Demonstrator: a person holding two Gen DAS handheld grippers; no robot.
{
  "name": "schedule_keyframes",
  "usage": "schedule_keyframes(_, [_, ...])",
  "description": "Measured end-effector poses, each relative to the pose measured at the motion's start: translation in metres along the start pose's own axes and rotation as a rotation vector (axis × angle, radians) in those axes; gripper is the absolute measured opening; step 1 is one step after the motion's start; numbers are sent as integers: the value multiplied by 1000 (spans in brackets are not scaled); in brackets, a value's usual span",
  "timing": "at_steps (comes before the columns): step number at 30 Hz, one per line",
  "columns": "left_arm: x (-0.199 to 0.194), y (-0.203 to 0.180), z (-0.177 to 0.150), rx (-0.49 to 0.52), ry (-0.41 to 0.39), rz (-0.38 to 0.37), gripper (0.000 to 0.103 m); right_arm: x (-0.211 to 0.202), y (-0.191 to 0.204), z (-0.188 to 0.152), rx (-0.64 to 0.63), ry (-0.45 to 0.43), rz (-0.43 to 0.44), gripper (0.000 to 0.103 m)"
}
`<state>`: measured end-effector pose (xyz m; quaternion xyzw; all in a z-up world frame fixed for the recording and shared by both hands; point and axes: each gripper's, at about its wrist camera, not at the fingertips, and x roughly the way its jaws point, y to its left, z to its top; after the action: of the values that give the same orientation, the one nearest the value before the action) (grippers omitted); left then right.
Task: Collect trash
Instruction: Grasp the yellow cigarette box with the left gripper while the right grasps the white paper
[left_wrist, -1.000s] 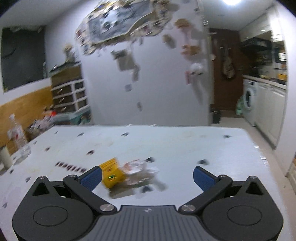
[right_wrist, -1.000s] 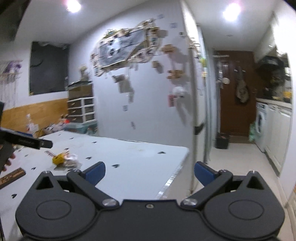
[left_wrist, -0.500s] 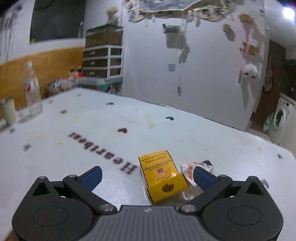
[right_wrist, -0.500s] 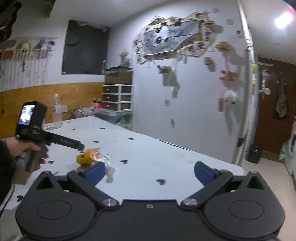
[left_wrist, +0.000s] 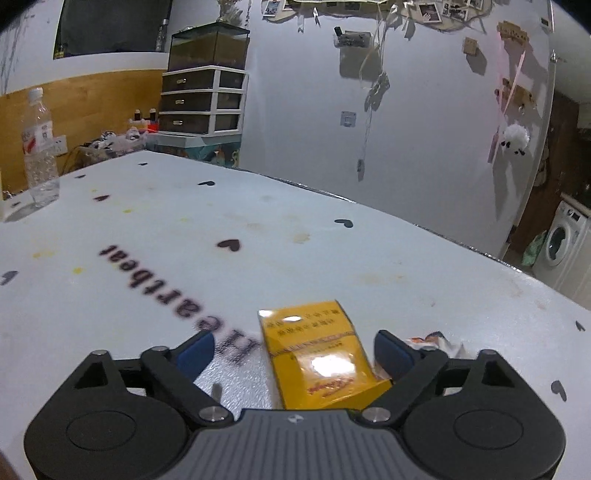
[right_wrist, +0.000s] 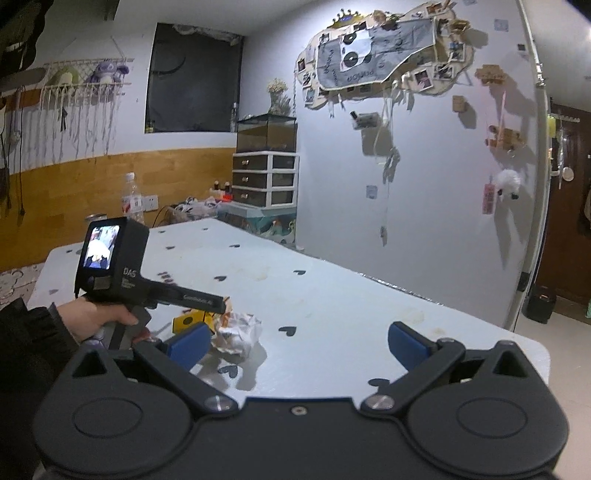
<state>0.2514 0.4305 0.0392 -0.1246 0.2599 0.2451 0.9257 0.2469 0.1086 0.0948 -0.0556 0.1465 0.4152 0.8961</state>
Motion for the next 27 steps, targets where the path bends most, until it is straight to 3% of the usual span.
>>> schedule_keyframes(8, [13,20,0,-17,51,-81,65,44,10,-3,50,34,24,103])
schedule_keyframes(18, [8,44,3,-52,33,-95,63,131,24,-2,167,128,44,103])
schedule_keyframes(25, [4,43,1,-35,21,-71,63,181,33,-16,158,207,22,103])
schedule_keyframes(27, [3,42,0,-23,22,-65,63,190,30,-20,187,234,18,98])
